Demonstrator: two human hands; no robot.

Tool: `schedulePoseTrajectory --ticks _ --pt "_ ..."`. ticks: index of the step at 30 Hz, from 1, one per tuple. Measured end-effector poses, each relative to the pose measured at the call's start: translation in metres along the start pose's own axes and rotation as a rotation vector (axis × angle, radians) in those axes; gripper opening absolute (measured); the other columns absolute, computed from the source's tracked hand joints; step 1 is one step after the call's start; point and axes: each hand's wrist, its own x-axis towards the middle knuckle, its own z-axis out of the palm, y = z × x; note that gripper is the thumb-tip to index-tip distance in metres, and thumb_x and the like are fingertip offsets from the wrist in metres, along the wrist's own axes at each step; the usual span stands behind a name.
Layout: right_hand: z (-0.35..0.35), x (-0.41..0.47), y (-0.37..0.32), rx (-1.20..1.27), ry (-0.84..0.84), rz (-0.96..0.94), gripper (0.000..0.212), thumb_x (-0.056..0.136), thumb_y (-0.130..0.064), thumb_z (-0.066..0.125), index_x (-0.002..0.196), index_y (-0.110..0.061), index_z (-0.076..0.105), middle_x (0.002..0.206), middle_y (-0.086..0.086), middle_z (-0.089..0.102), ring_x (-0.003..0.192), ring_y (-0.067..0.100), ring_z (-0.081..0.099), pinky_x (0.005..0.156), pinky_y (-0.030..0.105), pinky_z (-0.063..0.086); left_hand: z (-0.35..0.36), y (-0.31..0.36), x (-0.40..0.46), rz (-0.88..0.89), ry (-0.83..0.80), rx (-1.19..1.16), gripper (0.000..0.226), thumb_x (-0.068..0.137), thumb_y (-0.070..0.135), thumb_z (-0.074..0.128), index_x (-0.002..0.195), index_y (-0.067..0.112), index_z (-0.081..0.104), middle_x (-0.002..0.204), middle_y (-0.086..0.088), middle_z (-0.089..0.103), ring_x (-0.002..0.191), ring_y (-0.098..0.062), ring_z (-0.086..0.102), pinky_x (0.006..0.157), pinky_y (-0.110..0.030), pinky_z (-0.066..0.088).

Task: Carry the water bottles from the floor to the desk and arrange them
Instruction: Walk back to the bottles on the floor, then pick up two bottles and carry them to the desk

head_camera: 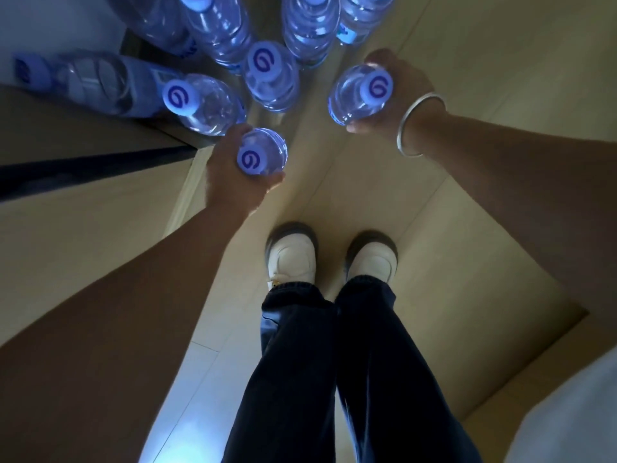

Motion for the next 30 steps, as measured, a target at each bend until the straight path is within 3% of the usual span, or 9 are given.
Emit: schedulePoseTrajectory --ticks 2,6,12,17,20,23,30 --pt "-0.001 -0.001 -0.003 -0.071 -0.041 -0.014 0.070 0.067 -0.027 0.079 0.126 -0.012 0.045 0.122 0.010 0.056 0.109 0.027 0.055 0.090 0.029 0.041 -0.001 0.003 0.000 -0.031 0.008 -0.017 0.064 0.059 0.020 0.086 0.114 0.023 0.053 0.101 0.008 0.057 0.089 -0.010 0.054 0.067 -0.007 0.037" --pt "0.002 -0.023 -0.013 -0.097 -0.066 0.011 0.070 0.067 -0.030 0.076 0.127 -0.013 0.045 0.124 0.011 0.053 0.111 0.031 0.054 0.094 0.037 0.042 -0.010 0.009 -0.009 -0.065 0.016 0.000 0.064 0.058 0.023 0.087 0.113 0.024 0.054 0.097 0.011 0.056 0.087 -0.009 0.053 0.065 -0.009 0.036" --pt "-0.029 -0.123 -0.047 -0.090 -0.129 0.009 0.073 0.064 -0.028 0.076 0.129 -0.015 0.045 0.122 0.009 0.051 0.107 0.031 0.055 0.088 0.037 0.045 -0.067 0.046 -0.080 -0.072 -0.069 0.022 0.064 0.055 0.024 0.088 0.112 0.026 0.058 0.098 0.004 0.065 0.091 -0.019 0.062 0.083 -0.031 0.049" --pt "-0.089 -0.203 -0.102 -0.124 -0.149 -0.160 0.065 0.062 -0.027 0.076 0.120 -0.010 0.053 0.116 0.009 0.055 0.098 0.033 0.057 0.080 0.037 0.048 -0.128 0.100 -0.163 -0.075 -0.043 -0.019 0.064 0.054 0.022 0.088 0.110 0.026 0.058 0.092 0.010 0.060 0.089 -0.018 0.061 0.080 -0.026 0.046" --pt "-0.132 -0.238 -0.141 -0.147 -0.163 -0.229 0.060 0.061 -0.029 0.076 0.114 -0.013 0.055 0.112 0.005 0.057 0.097 0.029 0.057 0.078 0.032 0.047 -0.167 0.133 -0.213 -0.072 0.021 -0.087 0.062 0.054 0.021 0.089 0.108 0.026 0.059 0.090 0.009 0.062 0.088 -0.019 0.062 0.082 -0.031 0.050" --pt "-0.174 -0.267 -0.179 -0.208 -0.165 -0.360 0.056 0.058 -0.032 0.075 0.107 -0.012 0.057 0.105 0.005 0.057 0.095 0.028 0.056 0.076 0.028 0.043 -0.202 0.163 -0.260 -0.037 0.095 -0.131 0.062 0.052 0.025 0.089 0.107 0.027 0.060 0.087 0.012 0.061 0.084 -0.015 0.061 0.079 -0.027 0.049" --pt "-0.245 -0.339 -0.262 -0.402 -0.133 -0.717 0.057 0.063 -0.037 0.069 0.111 -0.009 0.055 0.111 0.007 0.057 0.106 0.028 0.051 0.087 0.034 0.042 -0.266 0.214 -0.380 -0.113 0.389 -0.302 0.061 0.038 0.049 0.075 0.091 0.037 0.048 0.079 0.017 0.060 0.083 -0.019 0.064 0.076 -0.035 0.052"
